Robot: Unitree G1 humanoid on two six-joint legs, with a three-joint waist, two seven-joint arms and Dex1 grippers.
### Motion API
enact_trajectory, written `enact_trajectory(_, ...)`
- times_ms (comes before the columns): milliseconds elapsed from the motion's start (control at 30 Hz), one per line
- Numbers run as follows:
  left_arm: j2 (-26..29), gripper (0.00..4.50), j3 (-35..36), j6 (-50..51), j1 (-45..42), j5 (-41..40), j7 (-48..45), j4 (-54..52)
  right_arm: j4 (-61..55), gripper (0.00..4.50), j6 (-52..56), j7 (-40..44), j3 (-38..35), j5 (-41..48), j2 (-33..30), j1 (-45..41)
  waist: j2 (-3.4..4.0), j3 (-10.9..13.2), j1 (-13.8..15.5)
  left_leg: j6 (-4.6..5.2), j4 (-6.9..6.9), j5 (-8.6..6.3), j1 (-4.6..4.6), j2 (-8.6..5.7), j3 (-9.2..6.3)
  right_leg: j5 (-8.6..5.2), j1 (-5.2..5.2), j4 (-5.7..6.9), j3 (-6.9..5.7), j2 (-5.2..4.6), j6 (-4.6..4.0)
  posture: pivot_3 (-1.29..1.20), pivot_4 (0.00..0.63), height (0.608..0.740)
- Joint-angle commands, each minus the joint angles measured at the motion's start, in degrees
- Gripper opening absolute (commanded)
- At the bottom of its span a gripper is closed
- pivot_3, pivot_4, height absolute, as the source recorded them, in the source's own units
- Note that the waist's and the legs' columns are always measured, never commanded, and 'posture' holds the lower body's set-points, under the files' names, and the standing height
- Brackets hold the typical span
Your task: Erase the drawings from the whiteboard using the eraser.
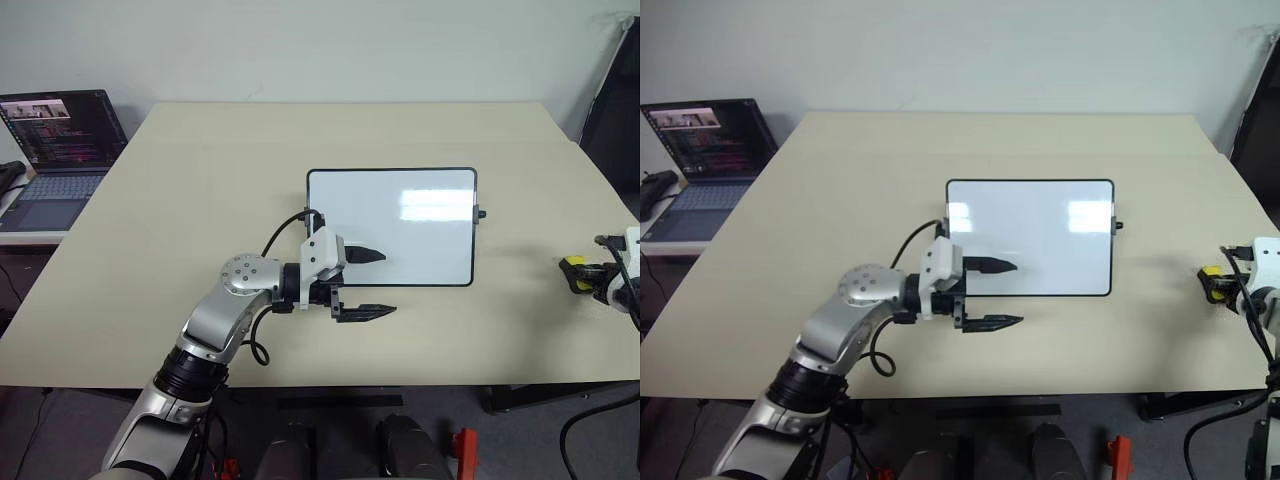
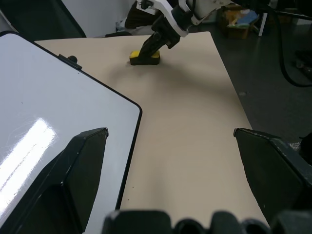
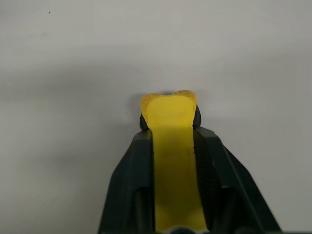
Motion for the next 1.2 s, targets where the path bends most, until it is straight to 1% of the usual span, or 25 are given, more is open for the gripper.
enact_trajectory(33, 0.27, 4.5, 1.24, -1.43, 0.02, -0.14, 0.14, -1.39, -0.95, 2.64, -1.38, 0.5, -0.17, -0.36, -1.55, -1.17, 0.0, 0.0, 0.01, 0.0, 0.0, 0.0, 0.0, 0.0, 0.0, 0.0, 0.0, 0.0, 0.0, 0.0, 0.0, 0.0, 0.15, 0.74)
enact_trajectory(133, 0.24, 4.5, 1.91, -1.66, 0.15, -0.03, 0.92, -0.86, -2.66, 3.68, -0.8, 1.19, -0.62, -0.17, -2.24, -0.55, 0.0, 0.0, 0.01, 0.0, -0.01, 0.0, 0.0, 0.0, 0.0, 0.0, 0.0, 0.0, 0.0, 0.0, 0.0, 0.0, 0.15, 0.74)
enact_trajectory(200, 0.56, 4.5, 2.97, -1.85, 0.36, 0.14, 1.88, -0.43, -5.36, 4.46, 0.0, 1.26, -1.42, 0.18, -2.86, 0.11, 0.01, 0.0, 0.02, 0.0, -0.01, 0.0, 0.0, 0.01, -0.01, 0.0, 0.0, 0.0, 0.0, 0.0, 0.0, 0.0, 0.15, 0.74)
enact_trajectory(233, 0.72, 4.5, 3.37, -1.9, 0.42, 0.08, 2.17, -0.34, -6.44, 4.49, 0.39, 1.21, -1.68, 0.34, -3.01, 0.35, 0.01, 0.0, 0.01, 0.0, -0.01, 0.0, -0.01, 0.02, -0.01, 0.0, -0.01, 0.0, 0.0, -0.01, 0.0, 0.0, 0.15, 0.74)
enact_trajectory(300, 0.98, 4.5, 5.96, -1.34, 0.07, -0.59, 4.18, 0.08, -11.62, 4.49, 1.66, 1.46, -2.54, 1.39, -3.28, 0.97, 0.01, 0.0, -0.07, 0.0, -0.01, 0.0, 0.0, 0.03, -0.01, 0.0, -0.01, 0.0, 0.0, -0.01, 0.0, 0.0, 0.15, 0.74)
enact_trajectory(333, 0.91, 4.5, 8.06, -0.53, -0.43, -1.27, 5.93, 0.43, -14.61, 4.49, 0.5, 1.36, -3.17, 2.17, -2.6, 0.71, 0.01, 0.0, -0.11, 0.0, -0.01, 0.0, 0.0, 0.04, -0.01, 0.0, -0.01, 0.0, 0.0, 0.0, 0.0, 0.0, 0.15, 0.74)
enact_trajectory(400, -0.22, 4.5, 12.44, -0.19, -2.52, -0.79, 11.92, 3.01, -18.91, 4.49, -3.56, 0.25, -3.81, 3.76, 0.77, -0.76, 0.01, 0.0, -0.17, 0.0, -0.01, 0.0, 0.01, 0.05, -0.02, -0.01, -0.02, 0.02, 0.0, 0.0, 0.01, 0.0, 0.15, 0.74)
enact_trajectory(467, -1.42, 4.5, 15.29, -1.41, -4.42, 0.23, 16.64, 5.74, -20.52, 4.49, -6.06, -0.8, -3.8, 4.57, 3.95, -1.65, -0.01, 0.01, -0.2, 0.0, 0.04, 0.0, 0.01, 0.04, -0.03, -0.02, -0.01, 0.01, -0.02, 0.05, 0.05, 0.0, 0.15, 0.74)
enact_trajectory(567, -2.61, 4.5, 21.04, -6.33, -8.71, 5.38, 29.59, 13.16, -15.04, 4.49, -14.31, -5.93, -2.08, 2.36, 11.34, -4.42, -0.1, 0.03, -0.08, -0.01, 0.1, 0.0, 0.01, 0.03, -0.13, 0.02, 0.07, -0.01, -0.07, 0.04, 0.08, 0.0, 0.15, 0.74)
enact_trajectory(633, -1.56, 4.5, 21.89, -8.8, -9.31, 9.8, 35.14, 16.78, -10.91, 4.49, -18.24, -7.54, -2.19, 2.03, 14.55, -5.62, -0.1, 0.03, 0.05, -0.01, 0.12, 0.01, -0.01, 0.03, -0.15, 0.05, 0.05, -0.01, -0.08, 0.02, 0.08, 0.0, 0.15, 0.74)
enact_trajectory(700, -0.28, 4.5, 22.22, -10.36, -8.73, 13.04, 38.64, 19.95, -8.02, 4.49, -20.45, -8.31, -1.89, 1.94, 16.45, -6.16, -0.06, 0.01, 0.2, -0.01, 0.05, 0.0, -0.02, 0.04, -0.16, 0.06, 0.0, 0.04, -0.08, -0.13, 0.09, 0.0, 0.15, 0.74)
enact_trajectory(800, 0.43, 4.5, 23.43, -12.29, -6.9, 14.76, 41.87, 23.29, -4.79, 4.49, -23.32, -9.24, -1.57, 1.76, 18.29, -6.99, -0.06, 0.01, 0.28, -0.01, -0.02, 0.0, -0.17, 0.04, -0.15, 0.02, -0.13, -0.06, -0.06, -0.21, 0.14, 0.0, 0.15, 0.74)
enact_trajectory(933, -0.96, 4.5, 24.92, -14.16, -4.23, 13.68, 43.16, 27.93, -2.58, 4.49, -26.54, -9.42, -1.05, 2.02, 20.2, -7.46, -0.06, 0.01, 0.36, 0.01, -0.03, -0.03, -0.27, 0.04, -0.17, 0.02, -0.19, -0.16, -0.08, -0.23, 0.15, 0.0, 0.15, 0.74)
enact_trajectory(1033, -2.5, 4.5, 24.16, -18.09, -2.85, 14.15, 43.38, 33.41, -0.94, 4.49, -28.91, -9.84, -0.64, 1.85, 21.76, -7.45, -0.06, 0.01, 0.38, 0.02, -0.01, -0.03, -0.21, 0.03, -0.18, 0.02, -0.15, -0.07, -0.11, -0.23, 0.14, 0.0, 0.15, 0.74)
enact_trajectory(1200, -4.59, 4.5, 22.63, -24.2, -2.6, 16.55, 45.38, 39.79, -2.96, 4.49, -31.15, -11.02, -0.1, 1.77, 24.39, -6.04, -0.05, 0.01, 0.34, 0.03, 0.01, -0.03, -0.13, 0.01, -0.18, 0.02, -0.1, 0.03, -0.11, -0.2, 0.14, 0.0, 0.15, 0.74)
